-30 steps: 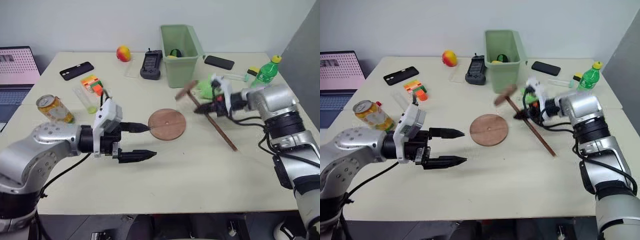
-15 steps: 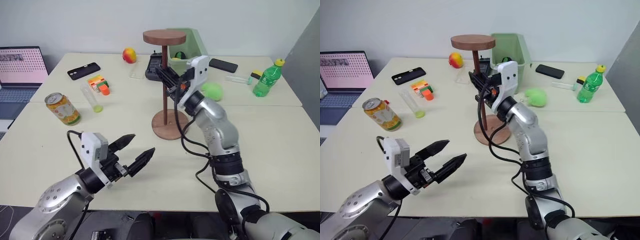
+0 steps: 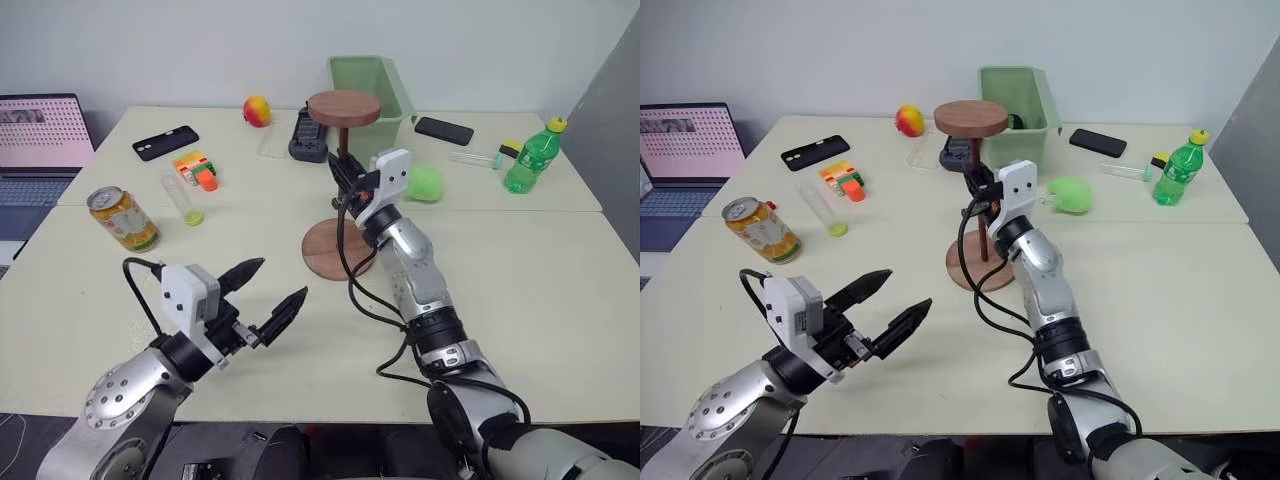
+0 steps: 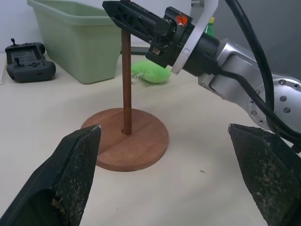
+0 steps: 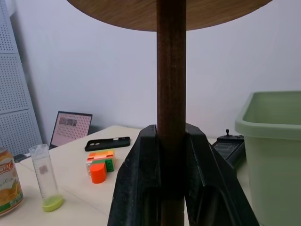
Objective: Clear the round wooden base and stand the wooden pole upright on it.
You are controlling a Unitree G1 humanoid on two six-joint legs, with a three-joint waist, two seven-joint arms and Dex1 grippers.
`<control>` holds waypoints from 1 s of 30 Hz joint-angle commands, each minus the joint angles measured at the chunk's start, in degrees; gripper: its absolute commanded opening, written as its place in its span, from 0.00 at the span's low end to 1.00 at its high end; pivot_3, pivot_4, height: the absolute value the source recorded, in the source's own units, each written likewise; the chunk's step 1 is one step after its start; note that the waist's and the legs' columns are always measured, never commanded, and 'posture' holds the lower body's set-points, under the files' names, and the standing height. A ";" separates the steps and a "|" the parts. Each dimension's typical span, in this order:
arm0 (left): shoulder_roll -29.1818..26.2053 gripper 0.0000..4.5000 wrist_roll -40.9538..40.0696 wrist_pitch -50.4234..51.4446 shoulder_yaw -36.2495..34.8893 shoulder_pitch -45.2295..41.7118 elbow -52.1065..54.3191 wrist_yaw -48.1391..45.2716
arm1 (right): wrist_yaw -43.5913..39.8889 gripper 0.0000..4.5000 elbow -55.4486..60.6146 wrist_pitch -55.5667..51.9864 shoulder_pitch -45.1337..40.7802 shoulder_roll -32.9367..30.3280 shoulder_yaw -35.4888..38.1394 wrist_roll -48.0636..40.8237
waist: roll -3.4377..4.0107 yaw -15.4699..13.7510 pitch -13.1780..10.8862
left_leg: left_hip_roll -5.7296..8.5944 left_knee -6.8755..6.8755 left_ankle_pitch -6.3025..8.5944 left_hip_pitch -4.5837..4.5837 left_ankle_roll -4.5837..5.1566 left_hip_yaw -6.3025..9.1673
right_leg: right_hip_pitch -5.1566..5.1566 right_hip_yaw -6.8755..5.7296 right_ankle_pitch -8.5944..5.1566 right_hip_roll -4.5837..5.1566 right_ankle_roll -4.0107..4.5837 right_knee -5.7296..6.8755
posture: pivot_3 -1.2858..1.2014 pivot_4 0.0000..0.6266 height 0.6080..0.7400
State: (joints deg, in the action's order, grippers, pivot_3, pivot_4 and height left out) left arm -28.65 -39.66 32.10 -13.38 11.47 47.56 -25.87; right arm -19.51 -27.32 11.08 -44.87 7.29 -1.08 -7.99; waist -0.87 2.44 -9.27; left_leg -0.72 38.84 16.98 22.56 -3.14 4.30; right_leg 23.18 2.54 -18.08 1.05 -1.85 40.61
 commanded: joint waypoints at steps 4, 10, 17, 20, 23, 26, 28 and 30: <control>-0.97 1.00 -1.18 -0.68 -0.82 -0.88 -0.39 -0.21 | 1.81 0.06 -5.71 4.16 -1.94 0.85 0.43 0.21 | 0.00 -0.04 0.00 | 0.00 0.00 0.01 -0.03 0.01 0.01 | -0.02 -0.01 0.00 0.00 0.00 0.00 | 0.52 0.24 1.00; -1.22 1.00 -0.84 -1.21 -0.87 -0.58 -0.51 -0.31 | 0.85 0.06 -7.82 7.27 -0.71 0.04 -1.73 2.21 | 0.00 -0.05 0.01 | -0.01 0.00 0.01 -0.07 0.01 0.01 | -0.05 0.00 0.00 0.00 0.00 0.01 | 0.52 0.24 1.00; -1.16 1.00 -0.55 -2.08 -1.58 0.23 -0.33 -0.52 | -2.36 0.06 -3.14 5.26 5.19 -1.55 -6.03 4.20 | -0.01 -0.04 0.15 | -0.03 -0.03 0.01 -0.13 0.01 0.02 | -0.12 0.00 -0.01 0.00 0.01 -0.02 | 0.52 0.24 1.00; -1.21 1.00 -0.37 -2.62 -2.08 0.45 -0.48 -0.74 | -3.10 0.06 0.07 0.25 8.20 -2.06 -6.50 3.27 | -0.01 -0.10 0.21 | -0.05 -0.06 0.01 -0.24 0.02 0.06 | -0.27 -0.02 -0.01 0.00 0.01 -0.08 | 0.52 0.24 1.00; -1.45 1.00 -0.64 -2.94 -2.64 0.48 -0.82 -0.86 | -3.05 0.06 2.78 -5.78 10.15 -2.55 -6.28 2.46 | 0.01 -0.13 0.24 | -0.05 -0.36 0.03 -1.06 0.03 0.12 | -1.13 -0.04 -0.03 0.00 0.05 -0.52 | 0.52 0.24 1.00; -1.68 1.00 -0.80 -3.03 -3.30 -0.03 -1.79 -1.11 | -3.06 0.06 4.74 -12.29 10.69 -3.10 -6.43 1.87 | 0.08 -0.09 0.37 | 0.00 -0.91 0.04 -1.97 0.04 0.08 | -2.00 -0.05 -0.10 -0.02 0.14 -0.96 | 0.52 0.24 1.00; -1.96 1.00 -0.89 -3.04 -3.72 -0.57 -2.55 -1.48 | -3.65 0.06 5.59 -17.15 10.47 -3.71 -6.98 1.84 | 0.09 -0.08 0.46 | 0.01 -0.95 0.04 -1.98 0.04 0.09 | -2.00 -0.05 -0.11 -0.09 0.15 -0.99 | 0.52 0.24 1.00; -1.85 1.00 -1.48 -3.10 -4.46 -1.19 -3.23 -1.42 | -3.79 0.06 6.35 -20.62 10.11 -3.81 -6.93 1.51 | 0.06 -0.07 0.59 | 0.01 -0.97 0.04 -1.97 0.04 0.11 | -2.00 -0.06 -0.11 -0.12 0.16 -1.04 | 0.52 0.24 1.00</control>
State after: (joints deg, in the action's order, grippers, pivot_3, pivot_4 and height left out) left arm -30.06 -40.18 30.38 -15.98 11.13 44.01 -27.01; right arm -22.29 -16.88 -0.58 -37.79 3.69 -6.23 -6.15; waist -0.81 2.37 -8.68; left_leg -0.72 37.86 17.02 20.59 -3.10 4.42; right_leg 21.17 2.48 -18.19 0.92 -1.69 39.54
